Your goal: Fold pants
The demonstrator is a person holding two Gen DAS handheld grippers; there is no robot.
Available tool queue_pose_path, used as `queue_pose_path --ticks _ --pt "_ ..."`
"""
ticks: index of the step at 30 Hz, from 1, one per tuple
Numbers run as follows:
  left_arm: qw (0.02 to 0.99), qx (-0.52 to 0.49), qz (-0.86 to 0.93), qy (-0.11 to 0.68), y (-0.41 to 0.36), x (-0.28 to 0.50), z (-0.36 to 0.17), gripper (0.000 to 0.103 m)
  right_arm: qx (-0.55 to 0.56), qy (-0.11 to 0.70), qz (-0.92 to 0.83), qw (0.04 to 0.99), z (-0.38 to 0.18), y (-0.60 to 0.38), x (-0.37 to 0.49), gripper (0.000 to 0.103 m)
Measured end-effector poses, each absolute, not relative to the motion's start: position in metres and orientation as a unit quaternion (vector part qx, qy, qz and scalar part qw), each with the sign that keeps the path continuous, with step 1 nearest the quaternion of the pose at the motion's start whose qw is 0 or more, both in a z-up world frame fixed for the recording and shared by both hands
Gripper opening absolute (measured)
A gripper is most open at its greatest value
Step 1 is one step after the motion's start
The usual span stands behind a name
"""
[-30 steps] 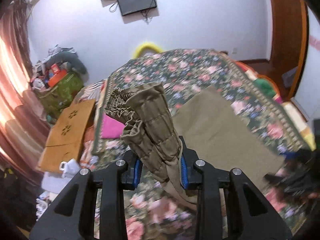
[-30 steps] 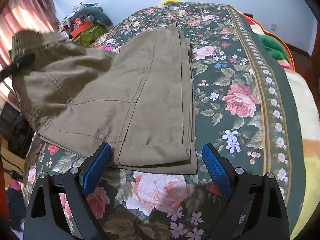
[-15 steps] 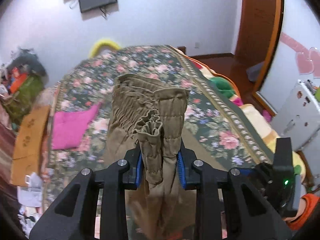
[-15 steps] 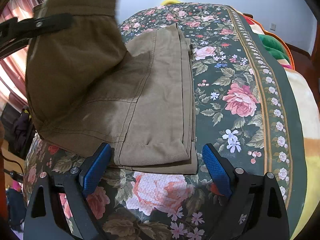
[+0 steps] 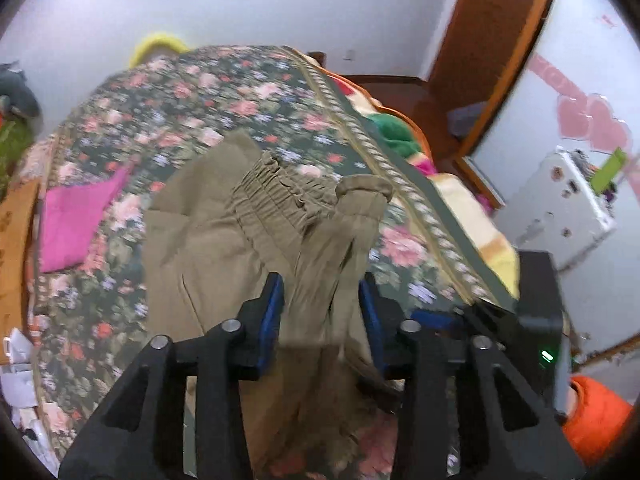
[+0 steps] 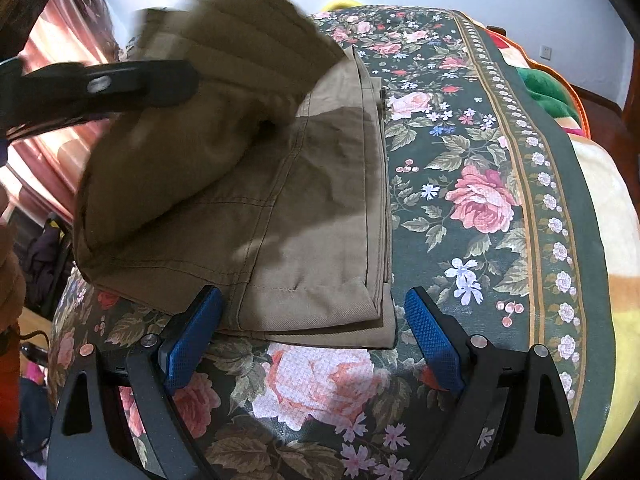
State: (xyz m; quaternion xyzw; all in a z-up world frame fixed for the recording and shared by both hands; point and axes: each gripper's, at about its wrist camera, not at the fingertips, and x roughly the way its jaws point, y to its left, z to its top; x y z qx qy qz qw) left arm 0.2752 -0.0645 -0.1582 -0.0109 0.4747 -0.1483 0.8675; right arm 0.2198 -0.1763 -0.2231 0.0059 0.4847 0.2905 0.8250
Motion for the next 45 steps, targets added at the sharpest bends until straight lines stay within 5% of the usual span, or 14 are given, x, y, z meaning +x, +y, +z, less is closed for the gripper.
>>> queue_pose_path --ticks 7,15,32,45 --pt "0.894 0.041 -0.101 0.435 -0.054 0.259 -0.14 0.084 0.007 0.486 0.287 0.826 -0.221 -0.177 0.22 0.09" --pt "0.898 0.046 -0.062 0.433 -0.004 0.295 -0.138 0.098 0.008 0.463 0.281 0.84 -0.203 -0.188 0.217 0.091" --pt "0.834 0.081 0.002 0.546 0.039 0.428 -0.251 0.098 0.022 0.449 0.221 0.865 -0.185 -0.215 0.24 0.091" --pt "0.805 0.045 -0.044 0.59 0.064 0.373 -0.284 0.103 0.036 0.434 0.235 0.869 -0.174 -0.203 0.248 0.091"
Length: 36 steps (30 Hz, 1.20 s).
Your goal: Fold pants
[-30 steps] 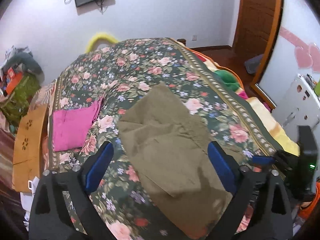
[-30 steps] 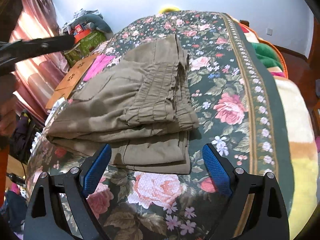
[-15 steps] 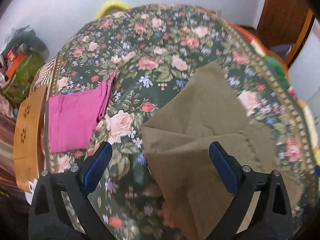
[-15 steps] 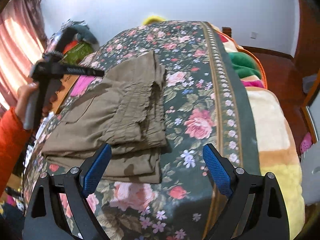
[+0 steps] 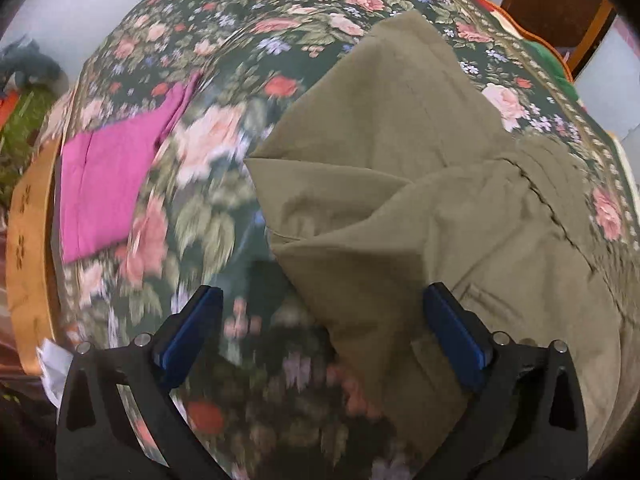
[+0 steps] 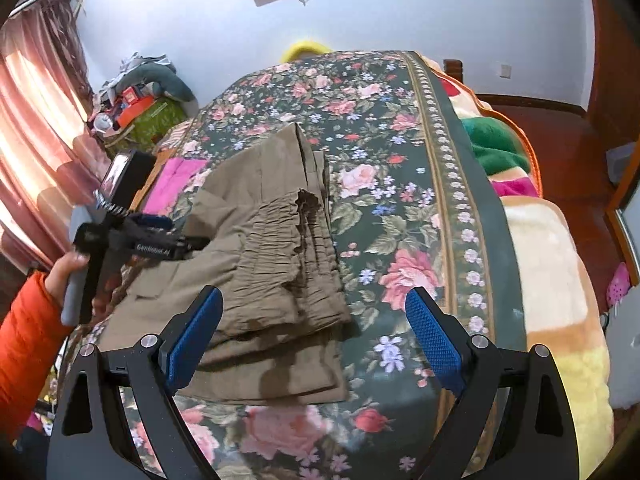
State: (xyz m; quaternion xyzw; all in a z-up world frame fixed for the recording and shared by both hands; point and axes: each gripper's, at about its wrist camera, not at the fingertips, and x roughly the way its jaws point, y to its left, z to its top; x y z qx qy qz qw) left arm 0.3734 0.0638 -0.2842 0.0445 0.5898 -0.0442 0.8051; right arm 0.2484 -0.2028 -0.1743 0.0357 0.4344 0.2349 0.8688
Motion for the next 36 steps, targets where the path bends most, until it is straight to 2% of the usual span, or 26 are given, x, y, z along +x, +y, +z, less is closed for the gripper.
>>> queue_pose_path --ticks 16,23,27,29,36 --pt "0.825 -0.013 -0.028 0.565 0.056 0.256 -0.248 0.103 0.021 0.43 0.266 0.862 -0.172 -0.185 0.206 0.091" --pt "0.831 -0.028 -0.047 0.553 0.038 0.227 -0.232 0.103 0.02 0.453 0.26 0.853 -0.194 -0.185 0.201 0.091" --pt "0.842 -0.037 -0.034 0.537 0.058 0.222 -0.219 0.103 0.029 0.462 0.259 0.847 -0.203 -0.192 0.201 0.091" --pt "0.848 -0.029 -0.005 0.529 0.074 0.223 -0.218 0.103 0.035 0.469 0.262 0.843 -0.207 -0.197 0.201 0.087" --pt "0.833 -0.083 -0.012 0.546 0.112 0.223 -0.239 0.103 0.037 0.478 0.263 0.837 -0.218 -0.204 0.196 0.08"
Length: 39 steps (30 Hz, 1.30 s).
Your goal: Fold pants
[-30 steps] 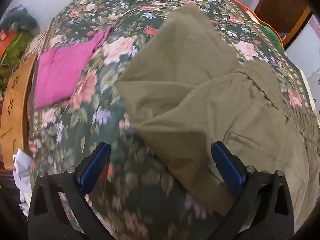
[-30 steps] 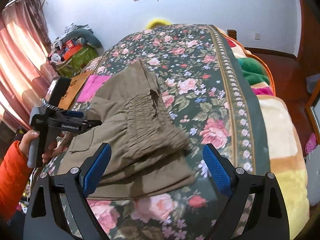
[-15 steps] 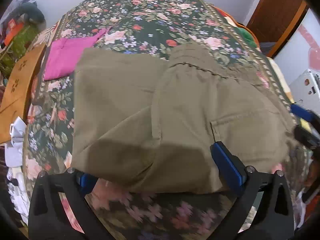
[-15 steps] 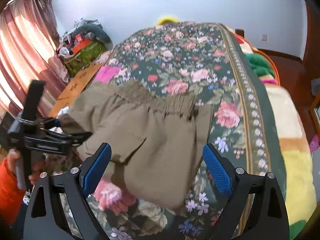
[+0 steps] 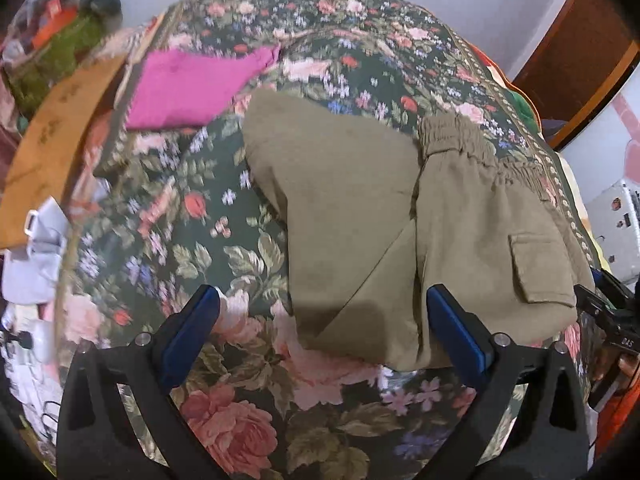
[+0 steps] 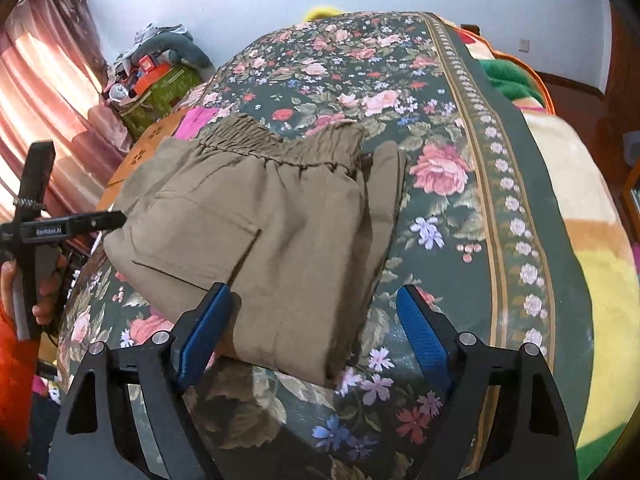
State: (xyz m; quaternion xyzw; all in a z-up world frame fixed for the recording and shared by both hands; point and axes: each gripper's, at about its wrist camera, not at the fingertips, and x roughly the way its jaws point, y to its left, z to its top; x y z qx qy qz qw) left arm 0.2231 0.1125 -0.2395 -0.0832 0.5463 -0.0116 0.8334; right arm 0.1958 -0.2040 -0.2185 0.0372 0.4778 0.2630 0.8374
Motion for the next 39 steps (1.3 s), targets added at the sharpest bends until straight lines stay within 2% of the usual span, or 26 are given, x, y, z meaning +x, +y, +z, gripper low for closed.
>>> queue_pose_path --ticks 6,10,14,16,19,21,29,30,31,32,34,36,39 --pt "0.845 -0.087 -0.006 0.527 0.116 0.208 -0.235 0.103 0.04 0.475 0.267 0.838 -0.218 -0.209 0.193 0.07" --pt "0.849 -0.054 0.031 0.524 0.128 0.196 -0.236 0.103 0.033 0.473 0.268 0.839 -0.22 -0.207 0.193 0.067" --pt "0.838 -0.078 0.03 0.539 0.146 0.191 -0.249 0.103 0.036 0.472 0.266 0.84 -0.22 -0.207 0.193 0.067" --pt "0.84 -0.073 0.045 0.535 0.151 0.19 -0.247 0.103 0.042 0.472 0.266 0.84 -0.219 -0.208 0.192 0.063" --pt "0.844 -0.066 0.067 0.527 0.157 0.193 -0.242 0.095 0.049 0.474 0.27 0.837 -0.216 -0.208 0.194 0.054" --pt "0.846 -0.093 0.065 0.52 0.164 0.198 -0.236 0.093 0.045 0.472 0.269 0.839 -0.211 -0.208 0.197 0.052" --pt "0.865 -0.114 0.022 0.488 0.158 0.235 -0.214 0.093 0.041 0.452 0.255 0.854 -0.195 -0.21 0.229 0.052" --pt "0.862 -0.115 0.012 0.493 0.155 0.242 -0.217 0.088 0.041 0.455 0.255 0.852 -0.196 -0.208 0.234 0.051" --pt "0.858 -0.113 0.006 0.501 0.151 0.248 -0.22 0.077 0.042 0.46 0.258 0.849 -0.199 -0.206 0.24 0.047" --pt "0.851 -0.113 0.001 0.514 0.148 0.256 -0.226 0.07 0.042 0.464 0.26 0.845 -0.201 -0.204 0.244 0.044" --pt "0.832 -0.133 -0.02 0.538 0.145 0.269 -0.241 0.05 0.042 0.481 0.268 0.834 -0.21 -0.198 0.252 0.031" --pt "0.817 -0.157 -0.042 0.553 0.143 0.278 -0.255 0.043 0.046 0.497 0.27 0.824 -0.221 -0.195 0.259 0.024" --pt "0.824 -0.156 -0.036 0.543 0.144 0.279 -0.261 0.034 0.034 0.499 0.267 0.824 -0.229 -0.194 0.261 0.022"
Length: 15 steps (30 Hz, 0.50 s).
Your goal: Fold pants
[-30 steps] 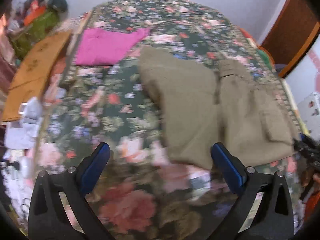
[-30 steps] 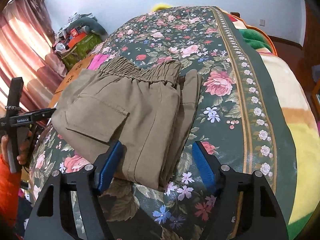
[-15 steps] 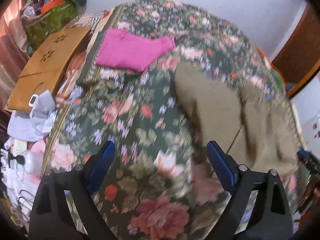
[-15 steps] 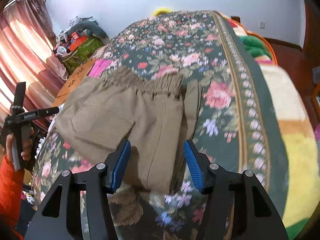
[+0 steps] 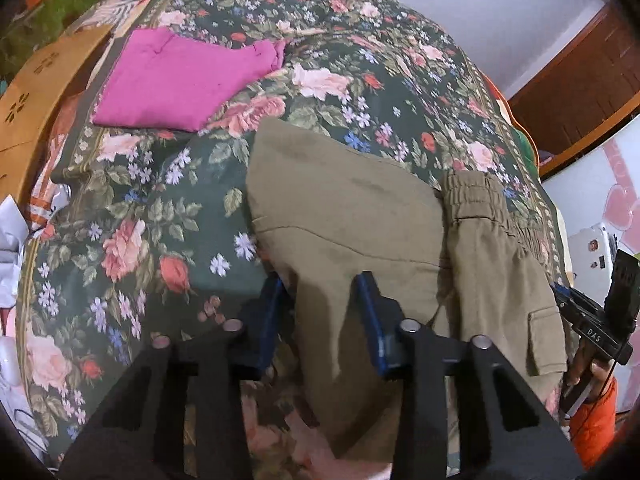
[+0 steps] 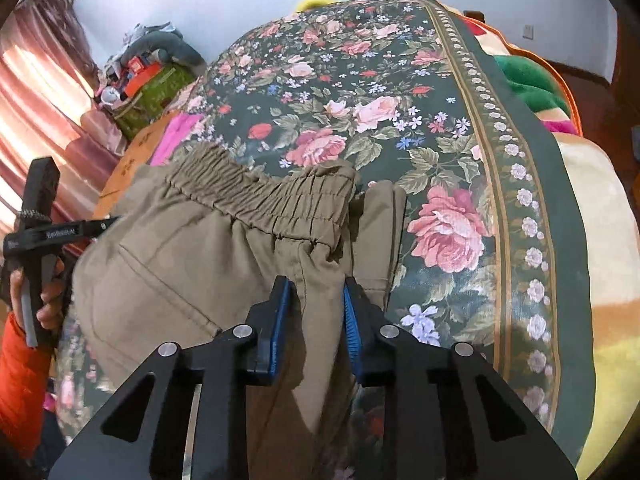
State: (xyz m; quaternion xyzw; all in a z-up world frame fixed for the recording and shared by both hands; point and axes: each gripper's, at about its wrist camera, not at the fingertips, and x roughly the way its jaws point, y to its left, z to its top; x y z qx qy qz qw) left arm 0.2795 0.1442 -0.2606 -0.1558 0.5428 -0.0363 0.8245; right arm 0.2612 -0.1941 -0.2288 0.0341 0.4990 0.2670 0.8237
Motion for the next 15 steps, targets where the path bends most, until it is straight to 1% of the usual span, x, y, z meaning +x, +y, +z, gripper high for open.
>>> queue_pose_path --ticks 6,9,11,12,13,15 --pt "0.831 -0.157 -0.009 0.534 0.16 0.276 -0.262 0.033 0.007 0.493 0.264 0.829 -0.223 -0.195 0.256 0.022" --pt "0.84 -0.138 0.016 0.524 0.163 0.271 -0.253 0.036 -0.006 0.486 0.258 0.835 -0.216 -0.195 0.252 0.022" --pt "0.842 -0.133 0.025 0.522 0.16 0.268 -0.248 0.036 -0.013 0.486 0.254 0.836 -0.213 -0.195 0.251 0.025" --pt "0.844 -0.127 0.025 0.52 0.158 0.267 -0.245 0.036 -0.015 0.487 0.251 0.837 -0.212 -0.196 0.249 0.032" --pt "0.846 -0.119 0.021 0.519 0.154 0.265 -0.243 0.036 -0.017 0.488 0.248 0.837 -0.212 -0.197 0.248 0.042" --pt "0.845 -0.114 0.005 0.522 0.148 0.264 -0.241 0.036 -0.019 0.487 0.241 0.839 -0.211 -0.201 0.246 0.051"
